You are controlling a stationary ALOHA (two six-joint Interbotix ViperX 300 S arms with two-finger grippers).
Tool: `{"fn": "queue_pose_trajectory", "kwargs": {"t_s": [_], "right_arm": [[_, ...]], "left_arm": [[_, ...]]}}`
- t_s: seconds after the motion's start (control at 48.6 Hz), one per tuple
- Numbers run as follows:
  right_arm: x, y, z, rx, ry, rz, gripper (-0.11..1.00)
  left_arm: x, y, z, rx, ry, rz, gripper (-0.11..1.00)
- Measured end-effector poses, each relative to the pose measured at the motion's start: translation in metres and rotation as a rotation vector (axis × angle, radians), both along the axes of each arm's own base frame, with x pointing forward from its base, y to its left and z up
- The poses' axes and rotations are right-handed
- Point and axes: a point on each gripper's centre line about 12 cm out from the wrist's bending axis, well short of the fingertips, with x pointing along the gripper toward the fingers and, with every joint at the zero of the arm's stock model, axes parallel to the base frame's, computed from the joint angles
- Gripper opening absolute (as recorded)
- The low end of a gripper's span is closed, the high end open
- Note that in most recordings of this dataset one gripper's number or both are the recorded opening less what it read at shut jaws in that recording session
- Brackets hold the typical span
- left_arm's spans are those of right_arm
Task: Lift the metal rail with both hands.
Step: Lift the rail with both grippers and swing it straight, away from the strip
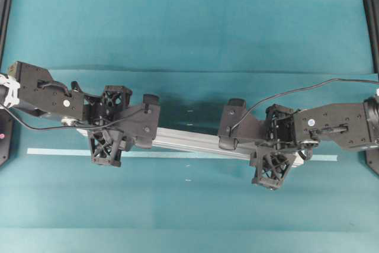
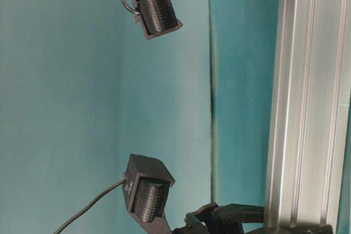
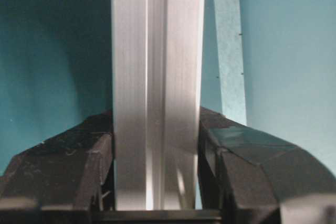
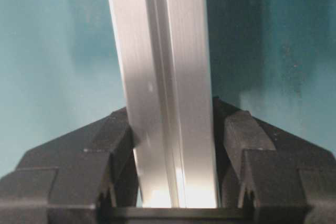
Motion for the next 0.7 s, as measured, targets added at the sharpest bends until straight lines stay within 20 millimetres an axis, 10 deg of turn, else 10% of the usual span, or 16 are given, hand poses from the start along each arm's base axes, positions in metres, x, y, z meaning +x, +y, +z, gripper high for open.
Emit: {"fn": "queue_pose_trajectory", "kwargs": {"t_s": [0.699], "right_arm": [[0.009,-0.004,0.19,0.048,0.048,0.006,0.4]], "left_arm": [[-0.01,0.003,0.194,0.003,0.003,0.017,0.32]]}}
